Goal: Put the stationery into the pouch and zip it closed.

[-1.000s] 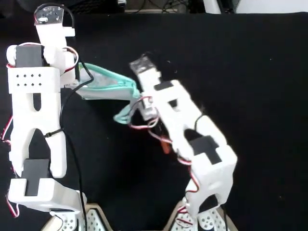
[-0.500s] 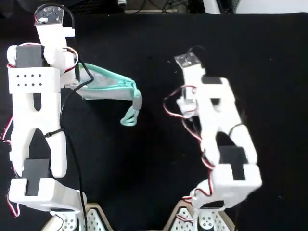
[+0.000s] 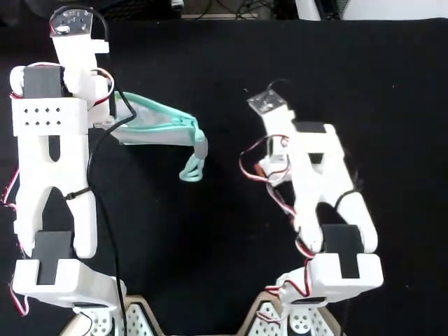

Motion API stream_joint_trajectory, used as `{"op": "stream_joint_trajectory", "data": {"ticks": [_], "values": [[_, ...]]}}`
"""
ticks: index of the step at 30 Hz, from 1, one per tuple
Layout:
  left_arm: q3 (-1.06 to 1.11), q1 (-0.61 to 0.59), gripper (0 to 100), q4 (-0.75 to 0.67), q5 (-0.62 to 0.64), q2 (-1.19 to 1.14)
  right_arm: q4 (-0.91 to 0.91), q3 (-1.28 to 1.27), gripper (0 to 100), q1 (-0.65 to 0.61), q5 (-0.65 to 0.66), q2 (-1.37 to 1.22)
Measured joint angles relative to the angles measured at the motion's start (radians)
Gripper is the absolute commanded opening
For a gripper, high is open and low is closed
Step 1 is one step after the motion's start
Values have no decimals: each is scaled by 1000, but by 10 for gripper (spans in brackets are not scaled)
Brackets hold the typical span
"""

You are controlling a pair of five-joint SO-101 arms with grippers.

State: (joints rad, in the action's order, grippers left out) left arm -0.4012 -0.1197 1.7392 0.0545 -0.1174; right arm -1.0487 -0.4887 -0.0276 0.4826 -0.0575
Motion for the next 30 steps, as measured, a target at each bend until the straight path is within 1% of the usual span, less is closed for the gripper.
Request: {"op": "stream_joint_trajectory", "data": {"ticks": [5,9,14,19,25,26,28,29,30], "values": [[0,-2,30,0,0,0,0,35,234,-57,2,-12],[0,-2,30,0,0,0,-49,121,230,-68,-3,-110],[0,-2,30,0,0,0,-120,250,129,-66,-5,-256],[0,-2,30,0,0,0,-147,331,125,-61,-8,-331],[0,-2,31,0,0,0,-153,351,114,-61,-8,-351],[0,-2,31,0,0,0,-153,351,88,-61,-8,-351],[0,-2,31,0,0,0,-150,351,5,-60,-8,-351],[0,-2,31,0,0,0,-143,351,22,-60,-8,-351],[0,-2,31,0,0,0,-141,353,11,-60,-8,-351]]}}
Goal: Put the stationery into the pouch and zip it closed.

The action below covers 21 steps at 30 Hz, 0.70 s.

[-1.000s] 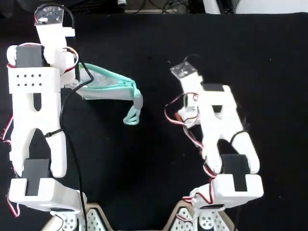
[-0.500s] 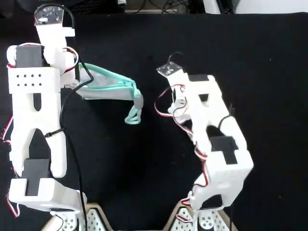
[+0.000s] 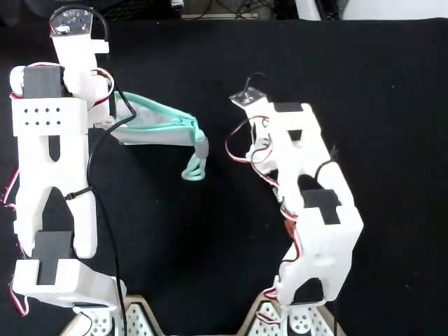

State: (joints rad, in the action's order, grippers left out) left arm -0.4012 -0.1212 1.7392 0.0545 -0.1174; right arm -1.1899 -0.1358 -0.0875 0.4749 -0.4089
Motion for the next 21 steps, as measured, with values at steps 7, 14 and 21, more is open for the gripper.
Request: {"op": "stream_joint_trajectory", "data": {"ticks": [7,14,21], "values": [[0,0,31,0,0,0,-2,-17,12,49,2,120],[0,0,31,0,0,0,9,-161,12,71,-31,560],[0,0,31,0,0,0,169,-311,12,-81,-218,1100]]}}
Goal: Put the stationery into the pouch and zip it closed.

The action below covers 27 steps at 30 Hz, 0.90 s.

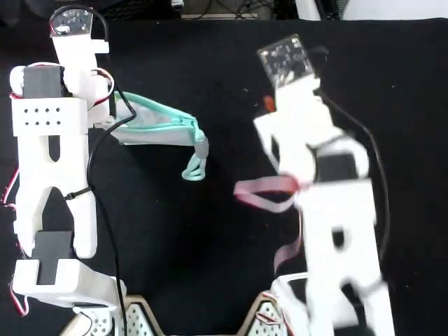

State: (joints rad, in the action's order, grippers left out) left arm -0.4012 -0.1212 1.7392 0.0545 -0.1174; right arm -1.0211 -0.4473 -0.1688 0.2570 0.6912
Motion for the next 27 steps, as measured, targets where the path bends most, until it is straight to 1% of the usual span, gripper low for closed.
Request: {"op": "stream_joint_trajectory", "data": {"ticks": [3,6,10,13,16,20,24,27], "values": [[0,0,30,0,0,0,117,-61,12,-121,-52,190],[0,0,30,0,0,0,267,-126,12,-222,-66,327],[0,0,30,0,0,0,476,-190,12,-324,-68,425],[0,0,30,0,0,0,606,-193,12,-390,-68,466],[0,0,30,0,2,0,680,-193,12,-483,-68,488],[0,0,30,0,2,0,712,-193,12,-624,-68,486],[0,0,30,0,2,0,772,-207,12,-652,-68,448],[0,0,30,0,2,0,865,-256,12,-651,-58,362]]}}
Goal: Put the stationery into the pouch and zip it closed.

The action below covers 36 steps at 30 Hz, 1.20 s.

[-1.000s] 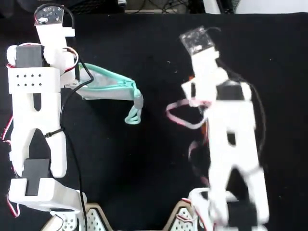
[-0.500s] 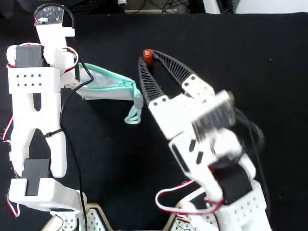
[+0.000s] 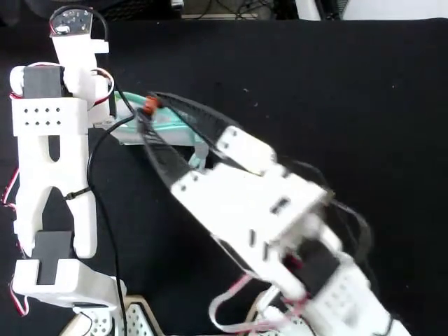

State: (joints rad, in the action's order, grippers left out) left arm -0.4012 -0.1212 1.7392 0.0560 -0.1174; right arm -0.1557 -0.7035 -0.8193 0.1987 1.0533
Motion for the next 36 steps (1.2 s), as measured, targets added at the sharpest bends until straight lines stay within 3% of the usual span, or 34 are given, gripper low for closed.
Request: {"op": "stream_joint_trajectory", "data": {"ticks": [9,16,19,23,30,36], "values": [[0,0,30,0,0,0,261,-170,12,48,129,-204],[0,0,30,0,0,0,295,-324,14,71,135,-216],[0,0,30,0,0,0,269,-344,87,72,137,-203],[0,0,30,0,0,0,26,-262,214,71,137,-176],[0,0,30,0,0,0,-512,153,212,71,25,-160],[11,0,30,0,0,2,-776,296,212,91,12,-55]]}}
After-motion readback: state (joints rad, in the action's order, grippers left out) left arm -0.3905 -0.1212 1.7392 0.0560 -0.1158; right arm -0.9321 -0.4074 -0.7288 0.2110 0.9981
